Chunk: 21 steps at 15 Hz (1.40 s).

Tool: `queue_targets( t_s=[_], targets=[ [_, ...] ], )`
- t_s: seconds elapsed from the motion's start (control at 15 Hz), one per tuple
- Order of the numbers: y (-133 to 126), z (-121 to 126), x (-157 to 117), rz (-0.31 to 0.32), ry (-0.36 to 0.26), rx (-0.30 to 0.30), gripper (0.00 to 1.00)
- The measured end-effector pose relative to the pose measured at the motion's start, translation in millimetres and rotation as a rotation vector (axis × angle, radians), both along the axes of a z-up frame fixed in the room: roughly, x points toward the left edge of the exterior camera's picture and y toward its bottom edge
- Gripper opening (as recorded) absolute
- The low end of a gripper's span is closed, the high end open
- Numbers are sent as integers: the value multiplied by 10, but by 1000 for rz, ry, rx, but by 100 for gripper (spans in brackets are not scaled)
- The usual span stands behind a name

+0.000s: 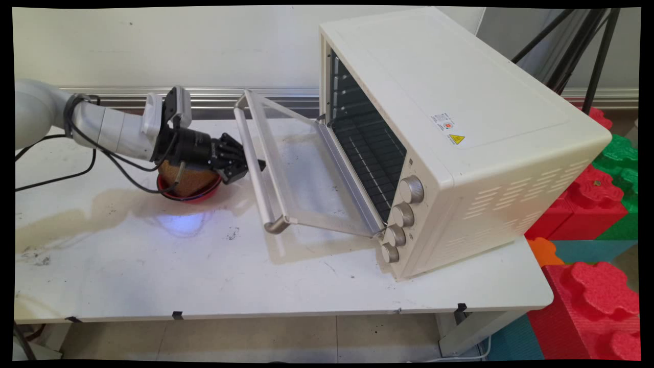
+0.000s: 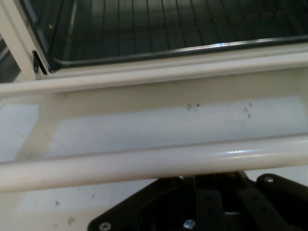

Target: Close the oven

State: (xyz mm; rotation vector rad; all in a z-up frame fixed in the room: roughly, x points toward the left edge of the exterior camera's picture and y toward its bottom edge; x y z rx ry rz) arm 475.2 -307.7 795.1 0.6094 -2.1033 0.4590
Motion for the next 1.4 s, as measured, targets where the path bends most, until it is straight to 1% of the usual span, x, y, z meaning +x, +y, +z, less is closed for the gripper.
queue_targets(
  t_s=[0.33, 0.87, 1.4],
  targets=[
    [-111, 136, -133, 3, 22, -26, 0],
    [-387, 379, -479, 6, 71, -65, 0],
    [-544, 513, -655, 5, 89, -89, 0]
  ],
)
